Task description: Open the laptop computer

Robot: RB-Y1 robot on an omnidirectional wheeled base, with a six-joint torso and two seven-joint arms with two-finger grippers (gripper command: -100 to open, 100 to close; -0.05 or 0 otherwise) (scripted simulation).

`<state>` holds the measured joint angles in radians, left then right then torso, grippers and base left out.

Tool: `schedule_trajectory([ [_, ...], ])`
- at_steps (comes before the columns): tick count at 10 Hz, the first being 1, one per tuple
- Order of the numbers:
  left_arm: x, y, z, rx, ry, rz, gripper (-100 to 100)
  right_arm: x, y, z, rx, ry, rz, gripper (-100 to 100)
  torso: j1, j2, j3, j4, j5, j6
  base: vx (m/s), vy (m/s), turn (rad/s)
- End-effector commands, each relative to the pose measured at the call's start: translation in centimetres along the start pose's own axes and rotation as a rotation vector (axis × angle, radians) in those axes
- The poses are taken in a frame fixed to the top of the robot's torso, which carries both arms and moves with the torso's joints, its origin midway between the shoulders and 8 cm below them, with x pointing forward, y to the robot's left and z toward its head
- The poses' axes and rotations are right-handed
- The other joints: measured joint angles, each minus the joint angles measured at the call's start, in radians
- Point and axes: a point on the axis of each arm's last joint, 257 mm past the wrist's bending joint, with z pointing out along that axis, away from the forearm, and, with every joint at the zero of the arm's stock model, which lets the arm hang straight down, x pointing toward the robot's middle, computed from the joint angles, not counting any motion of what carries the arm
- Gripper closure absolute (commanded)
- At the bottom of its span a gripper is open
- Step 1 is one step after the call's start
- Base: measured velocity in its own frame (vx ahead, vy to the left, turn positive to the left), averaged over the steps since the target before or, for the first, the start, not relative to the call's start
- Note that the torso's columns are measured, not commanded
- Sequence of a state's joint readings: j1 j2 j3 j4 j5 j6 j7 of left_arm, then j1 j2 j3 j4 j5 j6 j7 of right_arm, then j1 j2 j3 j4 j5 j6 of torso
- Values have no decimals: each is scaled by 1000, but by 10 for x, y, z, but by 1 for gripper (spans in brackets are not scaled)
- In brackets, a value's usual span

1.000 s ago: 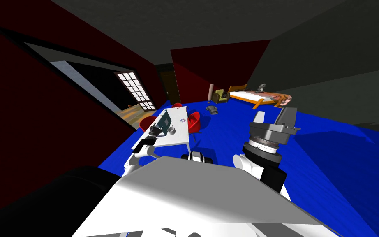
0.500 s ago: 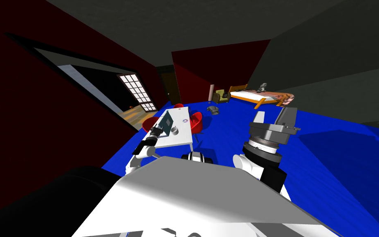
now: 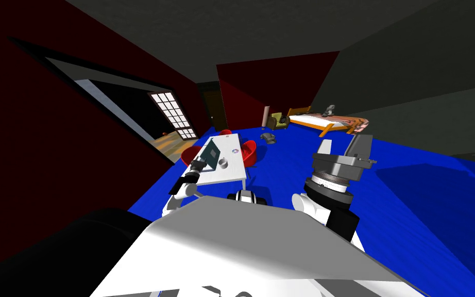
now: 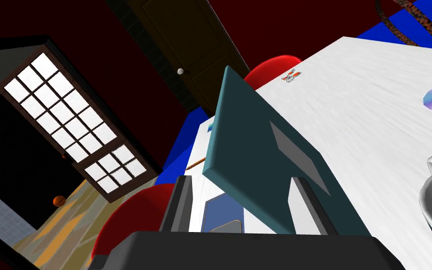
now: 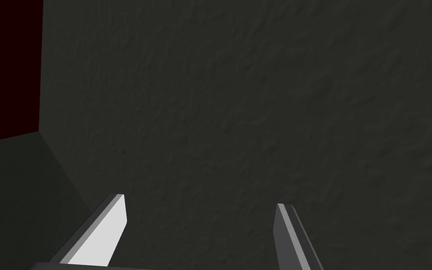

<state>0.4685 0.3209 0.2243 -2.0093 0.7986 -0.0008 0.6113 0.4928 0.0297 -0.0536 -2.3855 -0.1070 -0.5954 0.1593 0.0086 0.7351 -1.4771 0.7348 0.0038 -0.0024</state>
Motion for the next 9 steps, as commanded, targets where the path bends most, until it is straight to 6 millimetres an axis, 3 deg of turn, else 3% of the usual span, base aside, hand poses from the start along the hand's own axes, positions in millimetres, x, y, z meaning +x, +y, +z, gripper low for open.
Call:
schedule_trajectory([
  [1,-12,16,0,4,-25,-117,100,0,0,0,0,0,0,0,3,-2,-1,-1,1,-1,-6,155,-14],
  [6,-24,46,1,16,-52,-335,100,0,0,0,0,0,0,0,-1,-6,-3,-5,0,-1,-40,133,-14],
  [7,-12,38,6,19,-27,-322,100,0,0,0,0,0,0,0,-1,-7,-4,-5,0,0,-23,45,-15],
  [9,-19,58,9,47,-34,-424,100,0,0,0,0,0,0,0,-6,-7,-4,-3,-2,4,-54,103,-81],
])
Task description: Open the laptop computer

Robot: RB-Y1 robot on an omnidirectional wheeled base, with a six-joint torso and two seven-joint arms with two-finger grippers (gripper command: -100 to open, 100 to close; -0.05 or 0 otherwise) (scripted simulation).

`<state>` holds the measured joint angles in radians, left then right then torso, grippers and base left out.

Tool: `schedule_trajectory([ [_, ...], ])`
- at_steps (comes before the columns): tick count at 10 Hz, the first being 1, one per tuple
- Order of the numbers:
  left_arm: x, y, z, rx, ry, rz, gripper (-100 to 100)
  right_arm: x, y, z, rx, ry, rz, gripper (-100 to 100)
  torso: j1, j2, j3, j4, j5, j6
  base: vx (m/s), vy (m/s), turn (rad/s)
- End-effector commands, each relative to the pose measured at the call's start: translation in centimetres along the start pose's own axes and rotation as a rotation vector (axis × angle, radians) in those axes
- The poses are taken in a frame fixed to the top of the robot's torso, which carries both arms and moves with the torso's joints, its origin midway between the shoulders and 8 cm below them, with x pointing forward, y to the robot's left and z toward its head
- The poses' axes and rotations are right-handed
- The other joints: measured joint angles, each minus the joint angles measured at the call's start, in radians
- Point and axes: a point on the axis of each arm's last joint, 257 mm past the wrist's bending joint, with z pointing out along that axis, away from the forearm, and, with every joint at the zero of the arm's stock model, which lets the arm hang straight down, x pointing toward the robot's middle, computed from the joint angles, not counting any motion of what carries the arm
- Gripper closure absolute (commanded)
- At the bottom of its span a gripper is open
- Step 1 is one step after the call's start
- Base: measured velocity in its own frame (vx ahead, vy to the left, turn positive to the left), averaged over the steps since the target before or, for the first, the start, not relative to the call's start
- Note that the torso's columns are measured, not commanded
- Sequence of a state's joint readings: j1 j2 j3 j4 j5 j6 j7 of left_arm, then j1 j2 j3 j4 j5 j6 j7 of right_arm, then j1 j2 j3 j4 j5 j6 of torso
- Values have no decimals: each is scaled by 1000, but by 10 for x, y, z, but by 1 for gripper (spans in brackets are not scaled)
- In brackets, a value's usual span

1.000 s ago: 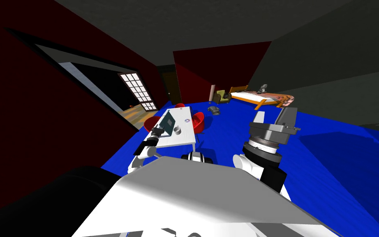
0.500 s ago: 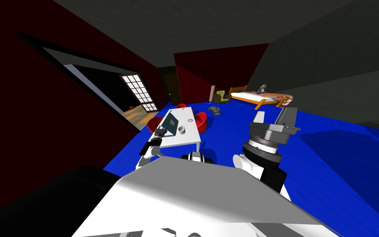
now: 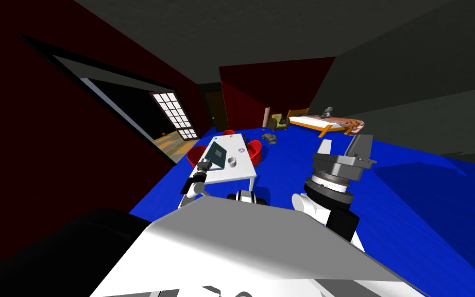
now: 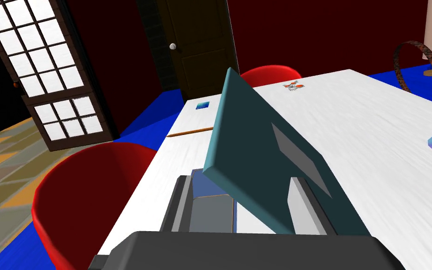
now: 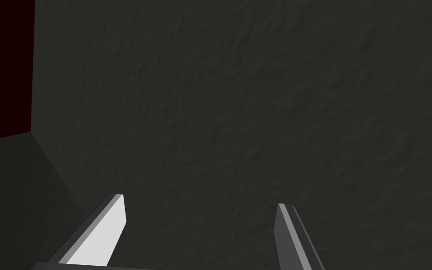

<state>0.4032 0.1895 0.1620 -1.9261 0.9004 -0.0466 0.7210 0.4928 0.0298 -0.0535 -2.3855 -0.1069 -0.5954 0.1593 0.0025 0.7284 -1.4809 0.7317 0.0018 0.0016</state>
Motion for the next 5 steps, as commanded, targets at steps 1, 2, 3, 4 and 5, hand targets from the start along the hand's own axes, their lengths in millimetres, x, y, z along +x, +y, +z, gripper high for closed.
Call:
schedule_trajectory([
  [1,-15,10,1,20,-12,-56,100,0,0,0,0,0,0,0,3,-1,0,0,3,2,-46,106,-68],
  [2,-22,18,2,33,-15,-96,100,0,0,0,0,0,0,0,3,-1,-1,0,2,0,-37,120,-62],
  [3,-22,18,1,33,-17,-96,100,0,0,0,0,0,0,0,5,-2,-1,0,2,0,-37,95,-35],
  [4,-29,26,2,46,-21,-135,100,0,0,0,0,0,0,0,3,-3,-2,-1,2,-1,-54,97,-46],
  [5,-35,36,3,58,-23,-174,100,0,0,0,0,0,0,0,3,-5,-2,-3,2,0,-83,152,-117],
])
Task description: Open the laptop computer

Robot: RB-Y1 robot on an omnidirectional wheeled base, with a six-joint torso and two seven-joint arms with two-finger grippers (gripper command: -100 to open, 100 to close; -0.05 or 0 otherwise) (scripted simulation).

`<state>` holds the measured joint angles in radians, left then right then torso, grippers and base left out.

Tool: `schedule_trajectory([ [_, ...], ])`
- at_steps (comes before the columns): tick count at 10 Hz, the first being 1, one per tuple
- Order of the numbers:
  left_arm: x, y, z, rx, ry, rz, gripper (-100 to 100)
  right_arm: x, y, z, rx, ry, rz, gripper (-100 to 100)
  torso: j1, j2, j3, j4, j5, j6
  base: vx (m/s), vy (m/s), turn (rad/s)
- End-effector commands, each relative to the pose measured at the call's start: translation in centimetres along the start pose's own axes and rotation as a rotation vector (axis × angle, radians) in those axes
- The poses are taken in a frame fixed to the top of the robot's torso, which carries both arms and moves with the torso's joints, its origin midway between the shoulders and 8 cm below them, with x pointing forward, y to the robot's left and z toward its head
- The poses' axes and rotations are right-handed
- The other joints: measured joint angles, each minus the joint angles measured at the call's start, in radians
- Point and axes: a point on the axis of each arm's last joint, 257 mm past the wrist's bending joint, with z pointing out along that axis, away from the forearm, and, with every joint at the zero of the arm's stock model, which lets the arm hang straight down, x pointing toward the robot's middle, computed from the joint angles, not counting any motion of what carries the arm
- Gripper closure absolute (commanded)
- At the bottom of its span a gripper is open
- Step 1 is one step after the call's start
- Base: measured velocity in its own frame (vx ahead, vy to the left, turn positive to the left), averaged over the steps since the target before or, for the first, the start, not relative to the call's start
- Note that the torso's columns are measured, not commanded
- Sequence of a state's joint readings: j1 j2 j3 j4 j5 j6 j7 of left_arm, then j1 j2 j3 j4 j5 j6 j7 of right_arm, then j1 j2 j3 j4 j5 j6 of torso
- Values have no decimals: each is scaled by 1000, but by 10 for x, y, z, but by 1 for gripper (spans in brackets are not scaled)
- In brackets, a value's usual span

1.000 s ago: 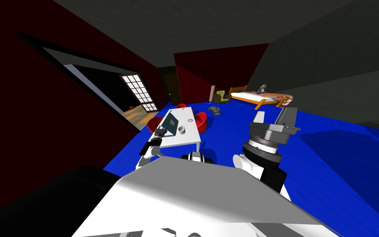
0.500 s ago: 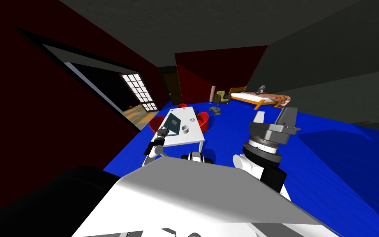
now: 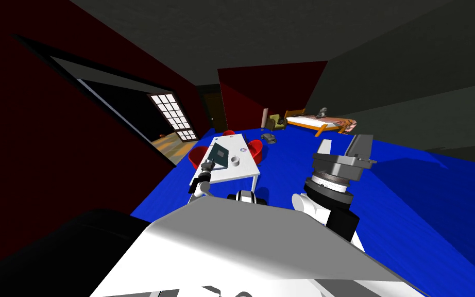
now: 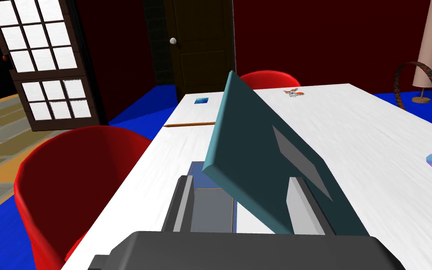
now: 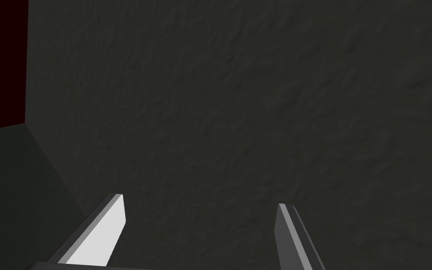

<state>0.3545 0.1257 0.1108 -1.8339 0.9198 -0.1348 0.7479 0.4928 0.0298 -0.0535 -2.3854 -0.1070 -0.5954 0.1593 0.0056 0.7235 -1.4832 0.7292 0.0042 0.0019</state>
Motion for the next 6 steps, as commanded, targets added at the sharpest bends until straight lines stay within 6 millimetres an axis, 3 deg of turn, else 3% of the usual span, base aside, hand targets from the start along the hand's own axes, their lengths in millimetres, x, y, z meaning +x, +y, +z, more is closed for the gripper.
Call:
schedule_trajectory([
  [1,-20,10,-4,21,-23,-44,100,0,0,0,0,0,0,0,1,2,1,-1,2,0,-52,110,-72],
  [6,-40,37,-5,56,-35,-155,100,0,0,0,0,0,0,0,-1,2,1,-4,1,-1,-41,86,-49],
])
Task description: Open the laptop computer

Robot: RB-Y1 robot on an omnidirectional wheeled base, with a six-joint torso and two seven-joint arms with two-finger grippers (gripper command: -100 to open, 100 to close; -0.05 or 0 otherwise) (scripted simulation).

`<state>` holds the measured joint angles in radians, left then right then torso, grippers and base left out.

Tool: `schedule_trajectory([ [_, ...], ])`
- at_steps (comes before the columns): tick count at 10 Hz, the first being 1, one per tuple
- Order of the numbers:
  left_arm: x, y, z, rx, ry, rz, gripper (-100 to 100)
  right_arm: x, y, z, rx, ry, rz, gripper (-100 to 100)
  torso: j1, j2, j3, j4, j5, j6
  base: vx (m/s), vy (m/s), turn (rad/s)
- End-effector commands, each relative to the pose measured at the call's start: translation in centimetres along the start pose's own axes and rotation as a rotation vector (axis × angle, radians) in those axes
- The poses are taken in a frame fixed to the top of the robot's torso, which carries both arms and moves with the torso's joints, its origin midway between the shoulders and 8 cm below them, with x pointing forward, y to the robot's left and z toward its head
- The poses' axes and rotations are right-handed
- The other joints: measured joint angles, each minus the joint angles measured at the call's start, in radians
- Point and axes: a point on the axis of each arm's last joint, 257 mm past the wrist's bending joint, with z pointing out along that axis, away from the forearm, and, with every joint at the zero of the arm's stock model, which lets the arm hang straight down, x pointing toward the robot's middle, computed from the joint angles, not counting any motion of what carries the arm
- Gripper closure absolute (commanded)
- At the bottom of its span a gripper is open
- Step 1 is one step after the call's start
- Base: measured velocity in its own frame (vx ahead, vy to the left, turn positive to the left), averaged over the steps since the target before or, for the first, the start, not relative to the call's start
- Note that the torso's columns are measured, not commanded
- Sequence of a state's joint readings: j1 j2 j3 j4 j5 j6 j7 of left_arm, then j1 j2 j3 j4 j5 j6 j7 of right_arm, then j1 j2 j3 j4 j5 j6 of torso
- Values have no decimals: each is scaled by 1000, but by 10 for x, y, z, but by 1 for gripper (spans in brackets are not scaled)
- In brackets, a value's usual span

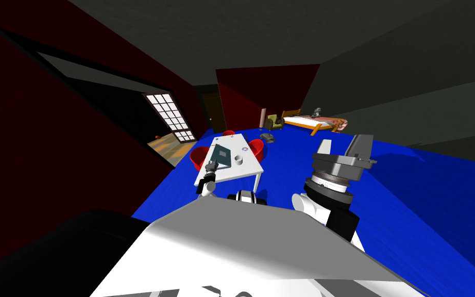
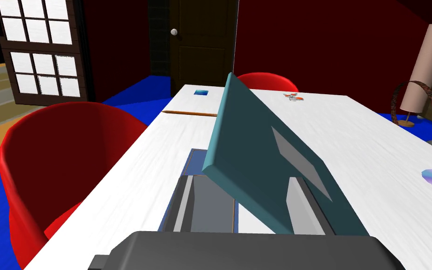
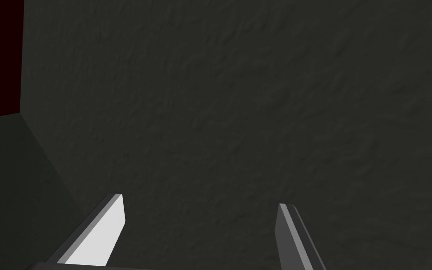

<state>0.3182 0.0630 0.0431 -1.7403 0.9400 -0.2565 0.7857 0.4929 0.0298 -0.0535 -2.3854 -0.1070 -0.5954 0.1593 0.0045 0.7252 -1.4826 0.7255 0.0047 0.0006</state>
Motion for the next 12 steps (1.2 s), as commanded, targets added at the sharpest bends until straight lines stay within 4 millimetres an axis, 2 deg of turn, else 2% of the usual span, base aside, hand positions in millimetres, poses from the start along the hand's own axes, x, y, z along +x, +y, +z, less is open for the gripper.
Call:
schedule_trajectory([
  [1,-24,8,-5,11,-41,-19,100,0,0,0,0,0,0,0,0,-2,-1,0,0,2,-32,75,-54],
  [3,-37,27,-7,32,-46,-89,100,0,0,0,0,0,0,0,2,-4,-2,-1,1,2,-51,128,-76],
  [6,-41,27,-8,33,-54,-87,100,0,0,0,0,0,0,0,-4,-1,0,-2,-1,0,-22,52,-17],
  [7,-25,30,-1,35,-18,-117,100,0,0,0,0,0,0,0,-7,-2,-1,-3,-2,0,-14,-1,12],
  [9,-36,28,1,60,-20,-163,100,0,0,0,0,0,0,0,-2,0,0,5,-2,3,-40,41,-87],
  [10,-21,29,5,48,-8,-162,-100,0,0,0,0,0,0,0,0,1,1,5,-1,3,-5,-5,88],
  [12,-16,29,7,36,-13,-165,-100,0,0,0,0,0,0,0,-8,7,3,10,-5,0,47,-56,120],
])
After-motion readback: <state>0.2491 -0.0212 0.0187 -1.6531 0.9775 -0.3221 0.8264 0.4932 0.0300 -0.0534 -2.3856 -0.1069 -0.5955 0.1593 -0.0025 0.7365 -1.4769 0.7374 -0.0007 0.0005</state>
